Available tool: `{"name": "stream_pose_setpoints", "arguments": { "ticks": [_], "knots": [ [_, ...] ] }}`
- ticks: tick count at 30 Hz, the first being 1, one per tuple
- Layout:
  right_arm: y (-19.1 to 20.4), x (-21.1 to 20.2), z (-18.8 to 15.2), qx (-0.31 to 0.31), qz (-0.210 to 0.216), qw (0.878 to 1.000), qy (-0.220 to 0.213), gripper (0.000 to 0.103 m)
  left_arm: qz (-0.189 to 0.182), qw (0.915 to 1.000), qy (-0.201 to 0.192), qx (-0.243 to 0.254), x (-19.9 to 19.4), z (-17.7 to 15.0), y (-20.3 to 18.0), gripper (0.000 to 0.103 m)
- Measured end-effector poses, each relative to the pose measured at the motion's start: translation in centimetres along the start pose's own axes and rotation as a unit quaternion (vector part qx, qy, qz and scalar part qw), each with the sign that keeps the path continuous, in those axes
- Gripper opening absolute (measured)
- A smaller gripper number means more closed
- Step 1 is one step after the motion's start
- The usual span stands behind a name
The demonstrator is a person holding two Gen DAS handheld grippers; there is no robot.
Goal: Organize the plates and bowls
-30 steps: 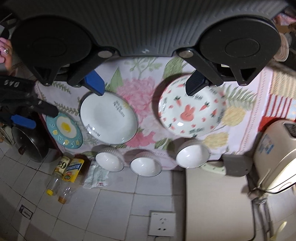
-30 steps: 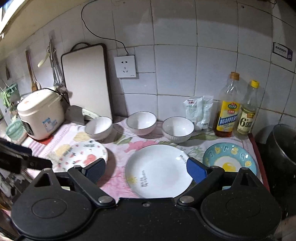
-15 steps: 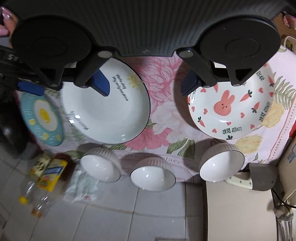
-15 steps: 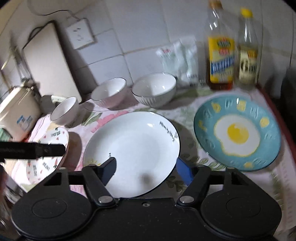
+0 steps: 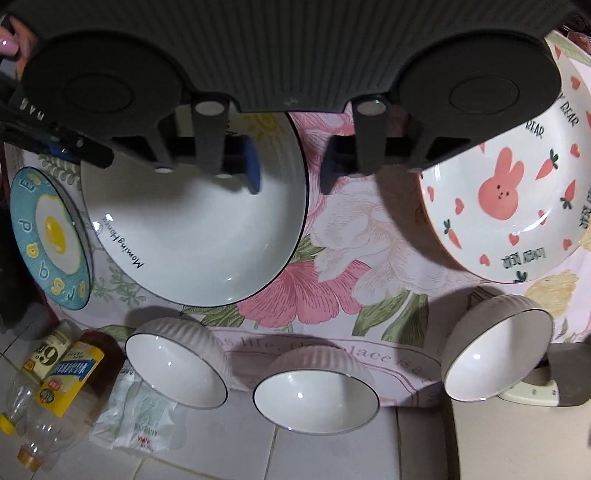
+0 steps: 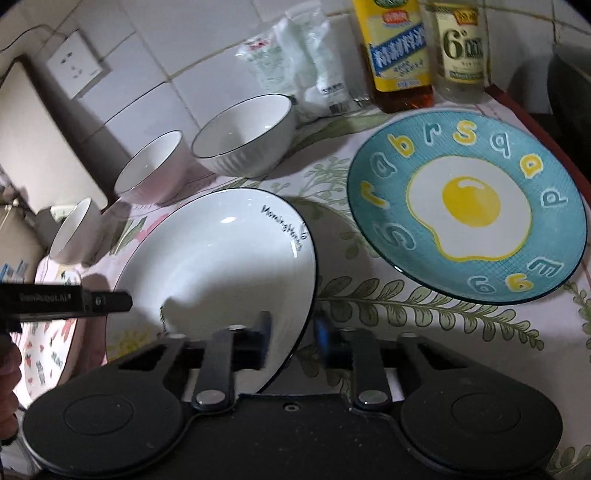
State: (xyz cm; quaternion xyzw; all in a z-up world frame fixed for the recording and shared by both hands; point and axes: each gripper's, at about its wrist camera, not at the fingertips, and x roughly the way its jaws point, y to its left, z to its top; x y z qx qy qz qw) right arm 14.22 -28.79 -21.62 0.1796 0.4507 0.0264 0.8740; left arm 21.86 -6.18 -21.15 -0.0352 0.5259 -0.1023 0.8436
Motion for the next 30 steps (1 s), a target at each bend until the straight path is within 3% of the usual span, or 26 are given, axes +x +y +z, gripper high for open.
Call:
{"name": "stream_pose_setpoints", "arguments": {
  "ticks": [3, 8, 13, 18, 30],
  "knots": [
    [-0.6, 0.5, 0.2, 0.023, 0.006, 1.0, -0.001, 0.016, -0.002, 0.9999, 0.01, -0.001, 0.8, 0.0, 0.2, 0.019],
    [-1.0, 0.9, 0.3, 0.036, 0.02, 0.999, -0.001, 0.015, -0.018, 0.9992, 0.019, -0.031, 1.4, -0.4, 0.9, 0.018],
    [-0.7, 0.9, 0.6, 0.019, 0.017, 1.0, 0.01, 0.015, -0.006, 0.9998, 0.019, -0.008, 1.1, -0.6, 0.3, 0.017],
    [-0.3, -0.3, 0.2, -0.002, 0.024, 1.0, 0.006, 0.016, -0.003, 0.999, 0.034, -0.03, -0.3, -1.4, 0.7, 0.017],
    [2.0, -3.8, -2.6, -0.06, 0.036, 0.998, 0.001, 0.017, 0.009, 0.9989, 0.016, -0.042, -4.8, -5.1, 2.2, 0.018]
  ]
}}
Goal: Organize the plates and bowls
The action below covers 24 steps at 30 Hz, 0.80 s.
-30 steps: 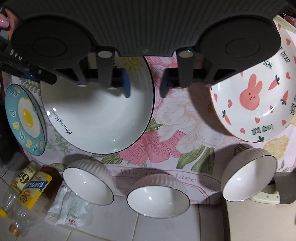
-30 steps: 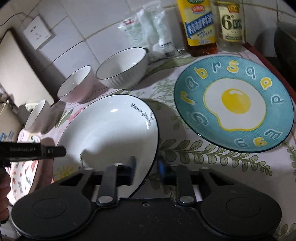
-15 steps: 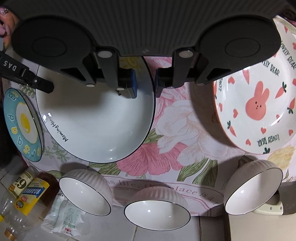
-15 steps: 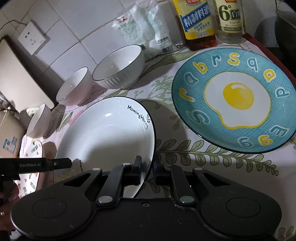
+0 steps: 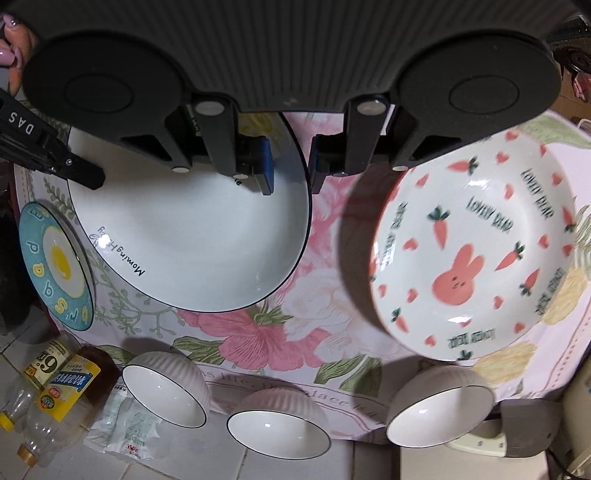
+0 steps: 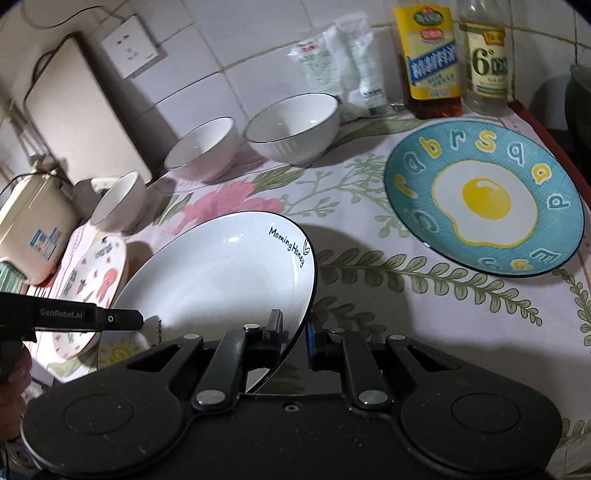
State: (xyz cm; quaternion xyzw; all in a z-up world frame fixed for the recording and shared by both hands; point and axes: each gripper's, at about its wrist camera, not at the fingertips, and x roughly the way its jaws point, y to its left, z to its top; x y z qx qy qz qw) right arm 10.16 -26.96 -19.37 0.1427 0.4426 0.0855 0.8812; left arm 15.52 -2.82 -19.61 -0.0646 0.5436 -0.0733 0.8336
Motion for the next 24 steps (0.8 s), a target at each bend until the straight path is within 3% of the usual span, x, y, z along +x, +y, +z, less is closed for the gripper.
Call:
{"name": "stream_pose_setpoints", "arguments": {
  "ticks": [7, 15, 24],
  "knots": [
    [1.4, -1.1, -1.2, -0.025, 0.012, 1.0, -0.001, 0.018, 0.005, 0.9998, -0.015, 0.01, -1.8, -1.6, 0.9, 0.018],
    [1.2, 0.0, -0.7, -0.084, 0.017, 0.996, 0.006, 0.019, -0.002, 1.0, -0.008, 0.004, -0.8, -2.5, 1.1, 0.017],
    [0.1, 1.2, -0.8, -0.072, 0.004, 0.997, 0.015, 0.018, -0.008, 0.9997, 0.022, 0.01, 0.1, -3.3, 0.6, 0.017]
  ]
}}
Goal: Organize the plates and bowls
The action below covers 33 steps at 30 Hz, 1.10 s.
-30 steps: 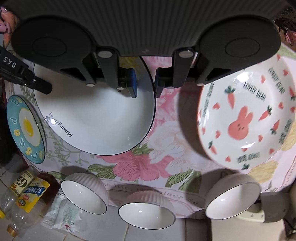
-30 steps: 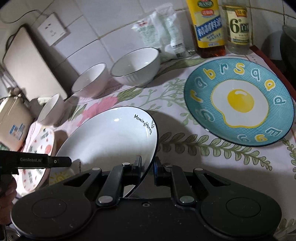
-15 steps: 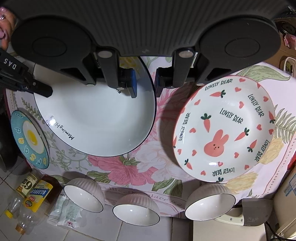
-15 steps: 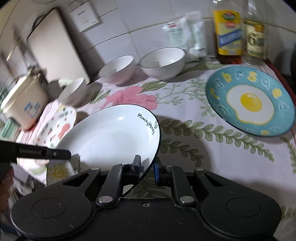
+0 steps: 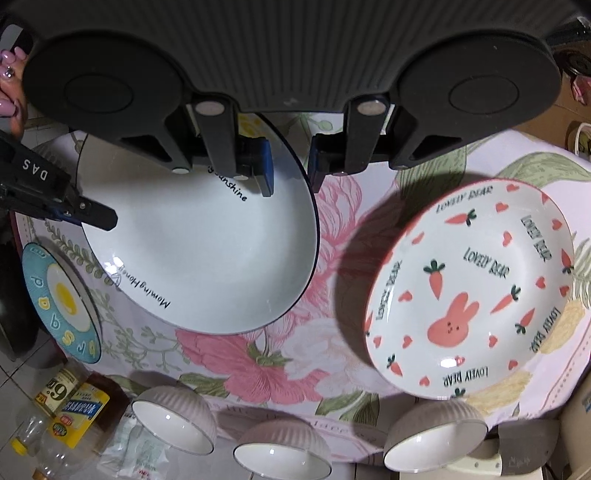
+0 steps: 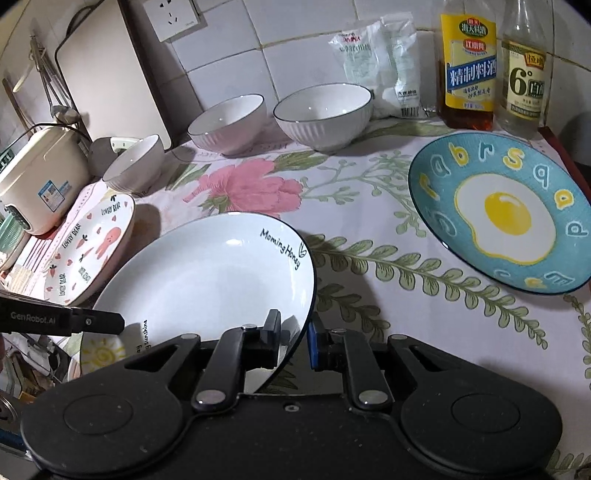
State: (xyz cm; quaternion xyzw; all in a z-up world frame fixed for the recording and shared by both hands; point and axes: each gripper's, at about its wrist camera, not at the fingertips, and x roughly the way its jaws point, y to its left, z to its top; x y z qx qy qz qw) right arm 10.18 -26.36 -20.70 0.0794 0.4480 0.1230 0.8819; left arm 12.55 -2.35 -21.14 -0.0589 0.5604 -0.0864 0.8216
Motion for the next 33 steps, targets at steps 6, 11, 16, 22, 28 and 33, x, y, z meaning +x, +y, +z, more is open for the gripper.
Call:
{"name": "stream_pose_setpoints", "arguments": {
  "ticks": [6, 11, 16, 22, 28, 33],
  "knots": [
    [-0.5, 0.7, -0.2, 0.042, -0.009, 0.999, 0.033, 0.019, 0.012, 0.9999, 0.004, 0.005, 0.2, -0.5, 0.0, 0.016],
    [0.0, -0.1, 0.5, 0.045, -0.045, 0.997, 0.045, 0.025, 0.023, 0.9996, 0.007, 0.015, -0.4, 0.0, -0.3, 0.016],
    [1.2, -2.4, 0.9, 0.043, -0.047, 0.997, 0.053, 0.038, 0.029, 0.9985, 0.023, 0.04, -2.4, 0.2, -0.6, 0.016],
    [3.1, -5.8, 1.3, 0.057, -0.025, 0.997, 0.051, 0.055, 0.038, 0.9948, 0.027, 0.091, -6.6, -0.3, -1.2, 0.019],
    [5.5, -8.2, 2.0, 0.055, 0.004, 0.998, 0.04, 0.056, 0.031, 0.9919, 0.035, 0.118, -10.5, -0.6, -0.9, 0.024],
    [8.1, -10.1, 2.7, 0.043, 0.033, 0.998, 0.029, 0.056, 0.039, 0.9871, 0.029, 0.153, -13.3, -1.1, -0.6, 0.026]
  ]
}}
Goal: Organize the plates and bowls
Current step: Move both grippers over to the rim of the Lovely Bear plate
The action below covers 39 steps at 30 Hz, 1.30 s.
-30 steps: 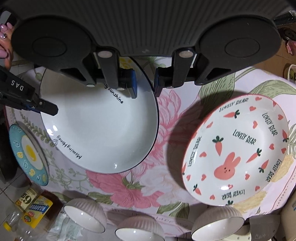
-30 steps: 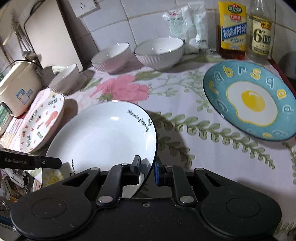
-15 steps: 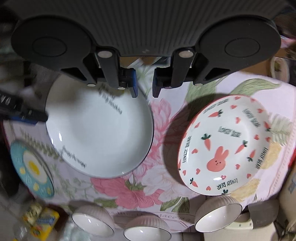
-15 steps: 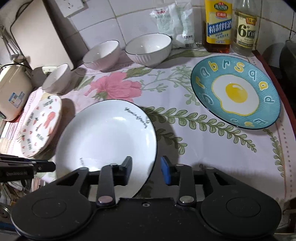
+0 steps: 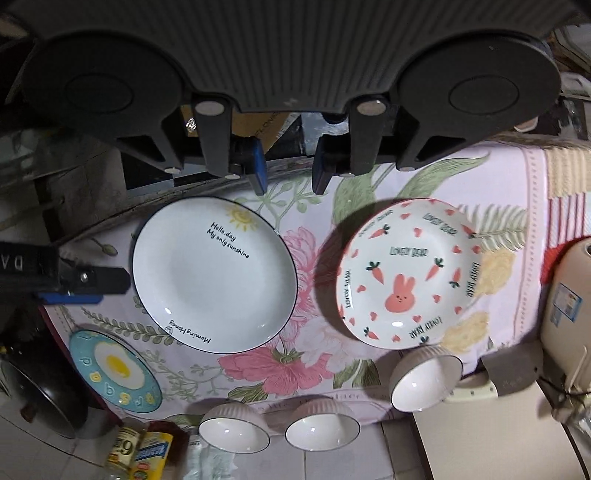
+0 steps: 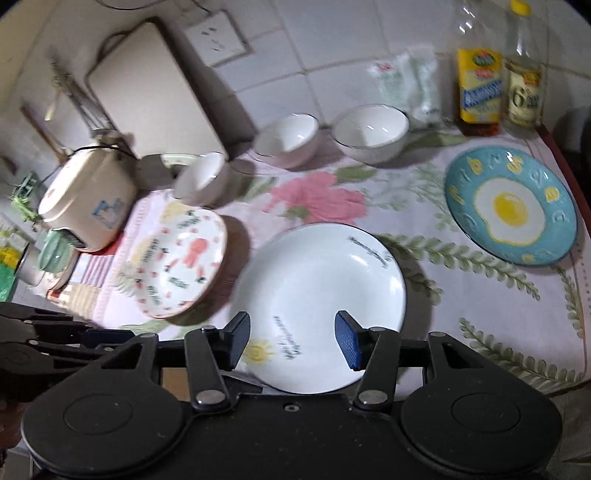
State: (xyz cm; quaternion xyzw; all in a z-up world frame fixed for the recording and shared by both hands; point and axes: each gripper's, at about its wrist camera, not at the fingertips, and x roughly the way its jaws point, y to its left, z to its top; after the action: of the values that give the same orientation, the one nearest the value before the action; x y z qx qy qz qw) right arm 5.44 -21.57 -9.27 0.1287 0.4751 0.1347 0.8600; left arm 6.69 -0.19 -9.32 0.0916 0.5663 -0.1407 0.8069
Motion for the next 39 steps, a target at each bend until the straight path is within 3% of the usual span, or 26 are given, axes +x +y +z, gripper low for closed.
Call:
{"name": "stream_pose_setpoints", "arguments": {
  "ticks": [12, 20, 27, 32, 35, 37, 39],
  "knots": [
    [9.1, -3.5, 0.9, -0.105, 0.029, 0.993, -0.055, 0.061, 0.008, 0.9992, -0.04, 0.003, -5.0, -1.1, 4.6, 0.046],
    [13.5, -1.4, 0.6, -0.12, 0.05, 0.983, -0.128, 0.062, -0.004, 0.9955, -0.094, -0.014, -5.2, -0.9, 10.5, 0.055],
    [16.0, 2.9, 0.6, -0.104, 0.034, 0.984, -0.137, 0.062, -0.006, 0.9908, -0.132, -0.03, -3.1, 0.1, 15.3, 0.056],
    [16.6, 6.7, 0.0, -0.094, 0.006, 0.987, -0.128, 0.062, -0.016, 0.9899, -0.13, -0.055, 0.2, 0.4, 18.3, 0.056],
    [16.2, 9.0, -0.5, -0.06, 0.0, 0.991, -0.121, 0.062, -0.008, 0.9911, -0.128, -0.036, 2.5, 0.5, 19.5, 0.056],
    [15.9, 10.4, -1.0, -0.032, -0.004, 0.992, -0.118, 0.062, 0.029, 0.9922, -0.121, 0.0, 4.1, 0.5, 19.6, 0.055],
    [15.9, 11.2, -1.9, -0.02, -0.007, 0.991, -0.132, 0.062, 0.036, 0.9929, -0.113, 0.01, 5.7, 0.4, 20.0, 0.054]
  ]
}}
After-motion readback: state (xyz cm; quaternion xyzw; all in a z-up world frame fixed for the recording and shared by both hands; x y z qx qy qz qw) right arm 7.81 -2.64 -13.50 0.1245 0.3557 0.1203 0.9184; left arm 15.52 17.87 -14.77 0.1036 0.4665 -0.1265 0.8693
